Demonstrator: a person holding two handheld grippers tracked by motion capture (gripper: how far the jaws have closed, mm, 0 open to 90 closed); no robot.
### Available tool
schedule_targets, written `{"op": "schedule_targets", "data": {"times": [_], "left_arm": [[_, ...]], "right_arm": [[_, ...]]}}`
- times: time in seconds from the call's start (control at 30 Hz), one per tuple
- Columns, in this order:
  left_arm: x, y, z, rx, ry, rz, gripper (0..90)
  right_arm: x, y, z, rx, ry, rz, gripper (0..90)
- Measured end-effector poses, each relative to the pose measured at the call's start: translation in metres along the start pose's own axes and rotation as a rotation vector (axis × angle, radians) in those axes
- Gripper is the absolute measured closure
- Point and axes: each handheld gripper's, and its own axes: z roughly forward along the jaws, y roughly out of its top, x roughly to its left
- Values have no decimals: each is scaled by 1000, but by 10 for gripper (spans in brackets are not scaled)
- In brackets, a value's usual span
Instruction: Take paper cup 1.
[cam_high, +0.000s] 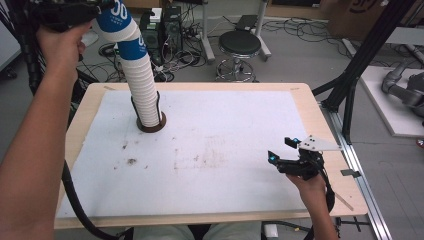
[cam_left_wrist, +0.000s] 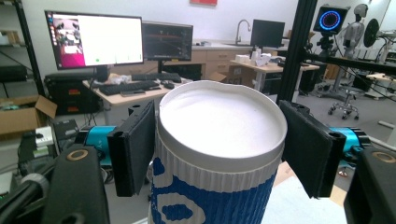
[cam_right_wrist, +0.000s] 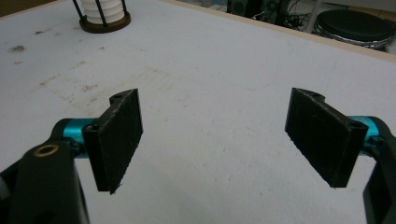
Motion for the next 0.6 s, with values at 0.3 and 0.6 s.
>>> {"op": "schedule_targets", "data": {"times": [0.3, 0.6], "left_arm": [[-14, 8, -29, -24, -29, 60, 307], [-28, -6, -52, -1, -78, 85, 307]], "right_arm": [[3, 3, 1, -6, 5, -11, 194], [6, 5, 3, -9, 16, -14, 194]]}}
